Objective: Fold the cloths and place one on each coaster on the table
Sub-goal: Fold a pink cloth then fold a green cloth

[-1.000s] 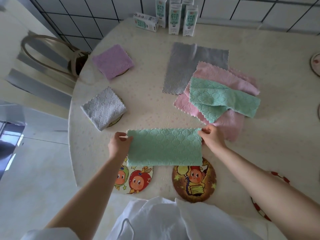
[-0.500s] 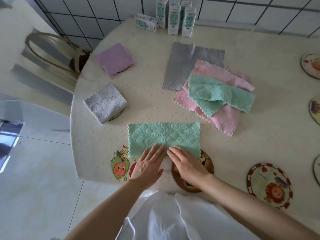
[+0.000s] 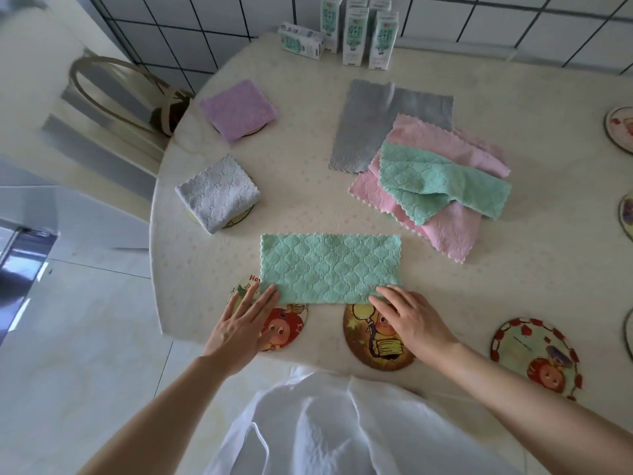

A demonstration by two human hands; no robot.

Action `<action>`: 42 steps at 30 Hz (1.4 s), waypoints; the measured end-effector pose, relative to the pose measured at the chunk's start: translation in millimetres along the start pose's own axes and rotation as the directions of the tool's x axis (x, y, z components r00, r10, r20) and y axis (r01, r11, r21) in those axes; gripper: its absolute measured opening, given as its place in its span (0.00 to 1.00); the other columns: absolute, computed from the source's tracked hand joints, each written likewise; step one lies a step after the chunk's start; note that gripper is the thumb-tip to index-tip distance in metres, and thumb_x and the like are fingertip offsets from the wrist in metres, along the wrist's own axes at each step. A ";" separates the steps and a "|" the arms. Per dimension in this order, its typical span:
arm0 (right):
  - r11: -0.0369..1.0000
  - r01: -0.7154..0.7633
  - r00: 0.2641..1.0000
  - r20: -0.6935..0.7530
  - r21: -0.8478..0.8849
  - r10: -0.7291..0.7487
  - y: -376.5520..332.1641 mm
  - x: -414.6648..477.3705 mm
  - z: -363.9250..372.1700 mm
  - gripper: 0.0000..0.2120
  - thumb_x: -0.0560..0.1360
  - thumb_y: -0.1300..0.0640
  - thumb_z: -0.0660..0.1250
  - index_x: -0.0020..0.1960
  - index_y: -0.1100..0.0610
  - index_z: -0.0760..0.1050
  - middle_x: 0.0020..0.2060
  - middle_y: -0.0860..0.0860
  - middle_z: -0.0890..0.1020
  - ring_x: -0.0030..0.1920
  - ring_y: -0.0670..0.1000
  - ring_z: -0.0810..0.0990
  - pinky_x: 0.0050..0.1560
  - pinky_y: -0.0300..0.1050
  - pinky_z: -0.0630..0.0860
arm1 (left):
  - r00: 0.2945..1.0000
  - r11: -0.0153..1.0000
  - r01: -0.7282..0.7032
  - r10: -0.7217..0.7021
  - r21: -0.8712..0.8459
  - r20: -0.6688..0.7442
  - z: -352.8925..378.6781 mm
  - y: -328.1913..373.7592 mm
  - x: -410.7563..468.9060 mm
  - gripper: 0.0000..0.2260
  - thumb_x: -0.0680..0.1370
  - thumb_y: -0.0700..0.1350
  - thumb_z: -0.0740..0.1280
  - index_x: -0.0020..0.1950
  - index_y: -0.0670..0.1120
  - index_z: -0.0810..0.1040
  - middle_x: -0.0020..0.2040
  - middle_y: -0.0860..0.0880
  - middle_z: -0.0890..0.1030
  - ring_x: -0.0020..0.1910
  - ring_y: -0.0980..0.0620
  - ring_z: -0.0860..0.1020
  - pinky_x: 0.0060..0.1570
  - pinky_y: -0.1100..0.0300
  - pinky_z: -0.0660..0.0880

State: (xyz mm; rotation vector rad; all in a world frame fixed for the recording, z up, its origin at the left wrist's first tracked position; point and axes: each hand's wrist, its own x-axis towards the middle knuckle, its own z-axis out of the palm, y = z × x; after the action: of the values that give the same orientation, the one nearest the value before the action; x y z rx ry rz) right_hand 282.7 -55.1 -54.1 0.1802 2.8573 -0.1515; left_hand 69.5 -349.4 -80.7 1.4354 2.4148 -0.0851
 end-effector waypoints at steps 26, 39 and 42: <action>0.998 -0.055 0.995 -0.086 -0.020 0.053 -10.3 5.9 -11.6 0.23 0.63 0.73 0.68 0.55 0.58 0.72 0.51 0.53 0.75 0.49 0.54 0.74 0.47 0.48 0.76 | 0.998 0.999 0.038 -0.039 -0.024 -0.057 -13.7 57.4 29.9 0.29 0.79 0.58 0.52 0.77 0.49 0.52 0.78 0.49 0.52 0.77 0.45 0.48 0.74 0.43 0.52; 0.995 -0.068 0.995 -0.074 -0.071 0.063 -7.5 28.7 -23.4 0.20 0.59 0.73 0.73 0.48 0.60 0.74 0.41 0.54 0.76 0.40 0.56 0.74 0.40 0.54 0.76 | 0.999 0.996 -0.046 0.047 -0.075 0.008 -8.6 77.1 28.0 0.30 0.80 0.54 0.57 0.78 0.52 0.45 0.78 0.53 0.44 0.76 0.48 0.40 0.75 0.48 0.43; 0.997 -0.043 0.986 -0.163 -0.061 0.032 -6.3 24.7 -31.2 0.13 0.63 0.74 0.68 0.43 0.60 0.73 0.39 0.54 0.75 0.39 0.56 0.72 0.39 0.51 0.73 | 1.000 0.990 -0.026 0.028 -0.135 0.013 -12.7 81.5 29.7 0.31 0.80 0.53 0.58 0.78 0.53 0.44 0.78 0.53 0.44 0.76 0.48 0.40 0.75 0.48 0.43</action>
State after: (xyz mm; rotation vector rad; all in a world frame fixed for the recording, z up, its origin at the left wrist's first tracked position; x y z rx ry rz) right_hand 250.0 -54.9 -30.5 0.2437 3.0136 -0.0388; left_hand 123.7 -281.7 -68.4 1.4011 2.3397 0.0725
